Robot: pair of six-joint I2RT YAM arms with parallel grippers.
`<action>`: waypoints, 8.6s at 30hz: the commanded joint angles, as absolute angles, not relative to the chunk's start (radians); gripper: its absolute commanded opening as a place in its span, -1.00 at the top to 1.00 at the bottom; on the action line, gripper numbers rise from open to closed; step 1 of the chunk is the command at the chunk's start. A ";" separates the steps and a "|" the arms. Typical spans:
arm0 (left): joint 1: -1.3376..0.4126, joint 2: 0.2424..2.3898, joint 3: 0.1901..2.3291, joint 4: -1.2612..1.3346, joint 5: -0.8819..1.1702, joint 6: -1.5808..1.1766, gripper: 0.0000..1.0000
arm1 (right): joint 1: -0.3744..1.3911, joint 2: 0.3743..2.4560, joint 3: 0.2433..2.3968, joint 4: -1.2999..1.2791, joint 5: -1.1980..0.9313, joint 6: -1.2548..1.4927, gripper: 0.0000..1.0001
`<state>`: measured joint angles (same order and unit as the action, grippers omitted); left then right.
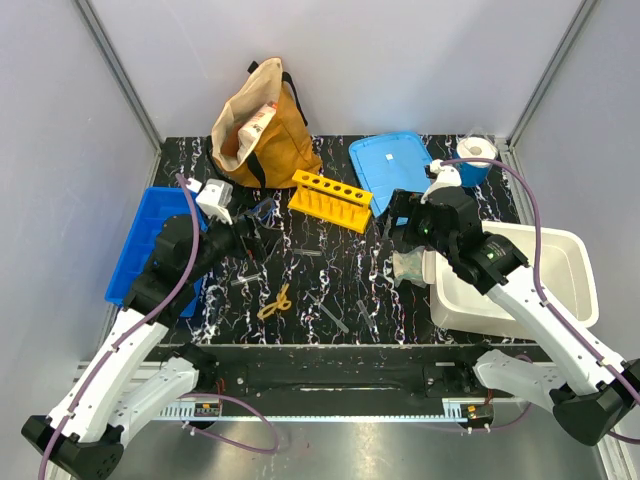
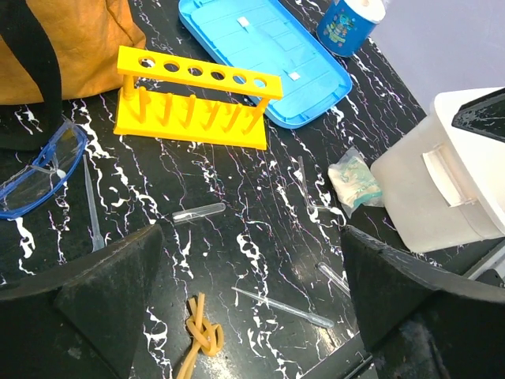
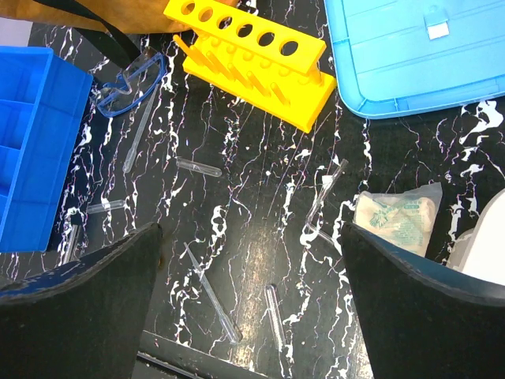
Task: Organize the chemistry lab equipment
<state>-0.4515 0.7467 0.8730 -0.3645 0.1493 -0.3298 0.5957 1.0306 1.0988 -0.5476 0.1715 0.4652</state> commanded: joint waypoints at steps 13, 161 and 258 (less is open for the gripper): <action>-0.454 0.628 0.847 -0.325 -0.073 -0.331 -0.98 | 0.601 1.074 1.150 -0.508 -0.069 0.431 -0.82; 0.499 1.098 0.819 -0.738 -0.474 -0.928 0.75 | 1.077 1.163 0.753 -0.023 -0.044 0.626 -0.51; -0.302 1.760 1.201 -0.604 -0.005 -0.331 0.92 | 1.029 0.974 0.739 -0.183 0.387 0.541 -0.08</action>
